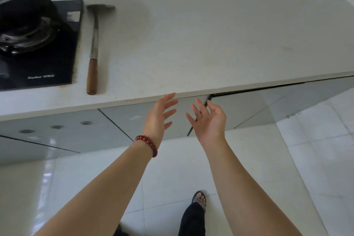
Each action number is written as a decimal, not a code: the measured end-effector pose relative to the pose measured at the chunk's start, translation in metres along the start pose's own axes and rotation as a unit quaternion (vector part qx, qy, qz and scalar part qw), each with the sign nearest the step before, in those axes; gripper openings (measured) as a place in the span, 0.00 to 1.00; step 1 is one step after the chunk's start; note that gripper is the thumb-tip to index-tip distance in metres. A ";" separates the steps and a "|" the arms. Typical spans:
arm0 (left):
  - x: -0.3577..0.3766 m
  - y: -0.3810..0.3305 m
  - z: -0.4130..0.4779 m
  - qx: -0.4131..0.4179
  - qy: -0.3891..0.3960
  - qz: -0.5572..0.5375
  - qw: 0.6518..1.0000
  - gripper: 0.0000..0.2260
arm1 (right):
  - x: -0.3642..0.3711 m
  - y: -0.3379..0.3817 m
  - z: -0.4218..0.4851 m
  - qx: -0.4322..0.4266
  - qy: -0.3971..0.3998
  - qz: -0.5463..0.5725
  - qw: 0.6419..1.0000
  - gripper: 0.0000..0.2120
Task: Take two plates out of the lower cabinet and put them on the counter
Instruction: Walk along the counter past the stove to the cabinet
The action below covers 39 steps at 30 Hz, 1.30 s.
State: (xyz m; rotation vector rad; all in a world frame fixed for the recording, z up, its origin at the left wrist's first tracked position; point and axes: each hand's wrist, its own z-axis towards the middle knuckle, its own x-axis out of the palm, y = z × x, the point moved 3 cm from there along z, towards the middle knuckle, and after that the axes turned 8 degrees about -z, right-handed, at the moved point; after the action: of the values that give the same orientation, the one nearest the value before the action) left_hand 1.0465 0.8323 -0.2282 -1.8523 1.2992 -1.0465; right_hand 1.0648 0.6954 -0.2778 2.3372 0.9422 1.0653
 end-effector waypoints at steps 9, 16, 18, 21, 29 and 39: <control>0.086 0.038 0.026 -0.010 -0.032 -0.002 0.999 0.18 | -0.058 0.055 0.049 0.034 0.000 -0.014 0.999 0.19; 0.095 0.043 0.039 -0.012 -0.059 0.004 0.998 0.18 | -0.059 0.062 0.071 0.049 0.010 -0.010 0.999 0.08; 0.092 0.045 0.040 -0.013 -0.068 0.002 0.998 0.18 | -0.055 0.064 0.075 0.050 0.010 -0.003 0.999 0.09; 0.088 0.050 0.038 -0.019 -0.075 0.000 0.997 0.18 | -0.054 0.064 0.078 0.053 0.008 0.009 0.999 0.13; 0.093 0.050 0.034 -0.028 -0.061 0.001 0.998 0.18 | -0.066 0.060 0.064 0.052 -0.016 0.007 0.998 0.16; 0.103 0.058 0.017 -0.046 0.059 0.075 0.994 0.21 | -0.099 0.050 0.026 0.027 -0.090 -0.016 0.995 0.21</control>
State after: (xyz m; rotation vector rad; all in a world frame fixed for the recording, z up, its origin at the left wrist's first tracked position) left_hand 1.0555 0.7176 -0.2598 -1.7511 1.5545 -1.0442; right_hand 1.0579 0.5877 -0.3139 2.4058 0.9462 0.8091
